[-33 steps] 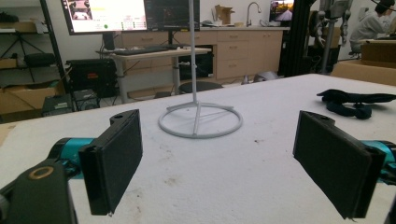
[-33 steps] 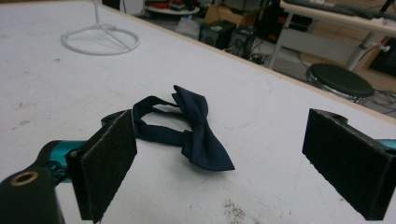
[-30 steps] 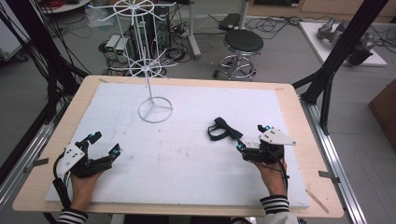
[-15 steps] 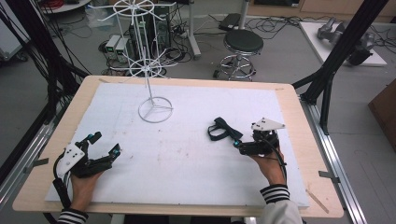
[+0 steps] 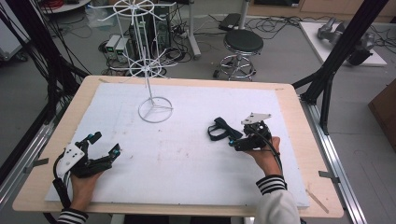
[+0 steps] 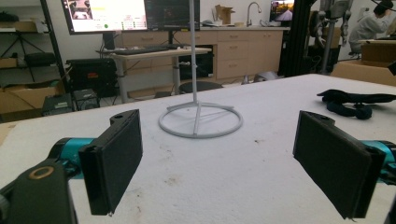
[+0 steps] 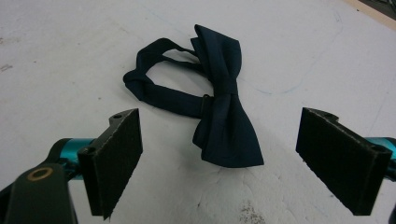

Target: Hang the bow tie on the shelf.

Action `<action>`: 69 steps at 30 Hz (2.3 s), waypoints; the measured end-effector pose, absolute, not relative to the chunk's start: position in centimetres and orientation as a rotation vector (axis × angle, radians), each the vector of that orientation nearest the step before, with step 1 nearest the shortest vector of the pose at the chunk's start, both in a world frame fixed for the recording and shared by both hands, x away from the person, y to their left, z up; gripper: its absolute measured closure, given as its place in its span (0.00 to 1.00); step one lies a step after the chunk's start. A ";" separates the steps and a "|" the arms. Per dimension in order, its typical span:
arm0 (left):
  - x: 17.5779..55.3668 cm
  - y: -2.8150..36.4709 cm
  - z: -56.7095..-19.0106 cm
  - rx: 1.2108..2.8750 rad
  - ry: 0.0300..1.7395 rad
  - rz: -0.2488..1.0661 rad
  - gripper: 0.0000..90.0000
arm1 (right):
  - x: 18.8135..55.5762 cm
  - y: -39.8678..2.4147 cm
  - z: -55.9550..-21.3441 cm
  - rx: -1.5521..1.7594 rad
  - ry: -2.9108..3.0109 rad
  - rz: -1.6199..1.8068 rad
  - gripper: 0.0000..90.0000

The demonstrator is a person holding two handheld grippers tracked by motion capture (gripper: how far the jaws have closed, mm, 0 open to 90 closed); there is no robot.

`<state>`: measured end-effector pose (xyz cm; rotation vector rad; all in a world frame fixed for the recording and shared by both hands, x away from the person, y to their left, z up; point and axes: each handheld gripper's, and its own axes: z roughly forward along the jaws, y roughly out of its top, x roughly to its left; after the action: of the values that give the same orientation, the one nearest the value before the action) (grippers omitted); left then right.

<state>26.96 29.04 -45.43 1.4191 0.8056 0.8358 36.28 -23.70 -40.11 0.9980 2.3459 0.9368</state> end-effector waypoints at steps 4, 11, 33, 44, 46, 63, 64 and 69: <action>27.0 29.1 -45.4 1.421 0.805 0.835 0.18 | 36.9 -23.4 -40.1 1.009 2.368 0.917 0.15; 27.0 29.1 -45.4 1.419 0.804 0.835 0.18 | 37.6 -23.1 -40.5 1.029 2.402 0.870 0.20; 27.0 29.1 -45.4 1.418 0.805 0.835 0.18 | 38.4 -21.8 -41.8 1.003 2.444 0.641 0.51; 26.9 29.1 -45.4 1.420 0.807 0.835 0.18 | 38.4 -21.4 -41.8 0.954 2.429 0.564 0.78; 26.9 29.1 -45.4 1.418 0.806 0.836 0.18 | 38.4 -21.3 -41.8 0.954 2.425 0.557 0.84; 26.9 29.1 -45.4 1.419 0.806 0.835 0.18 | 38.3 -21.6 -41.6 1.006 2.377 0.597 0.95; 26.9 29.1 -45.4 1.419 0.805 0.836 0.18 | 38.3 -21.7 -41.5 1.012 2.369 0.613 0.95; 26.9 29.1 -45.4 1.419 0.804 0.835 0.18 | 38.0 -22.1 -41.2 1.064 2.320 0.708 0.95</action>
<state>26.93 29.08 -45.43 1.4188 0.8040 0.8355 38.02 -22.13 -41.15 1.0645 2.3203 0.7085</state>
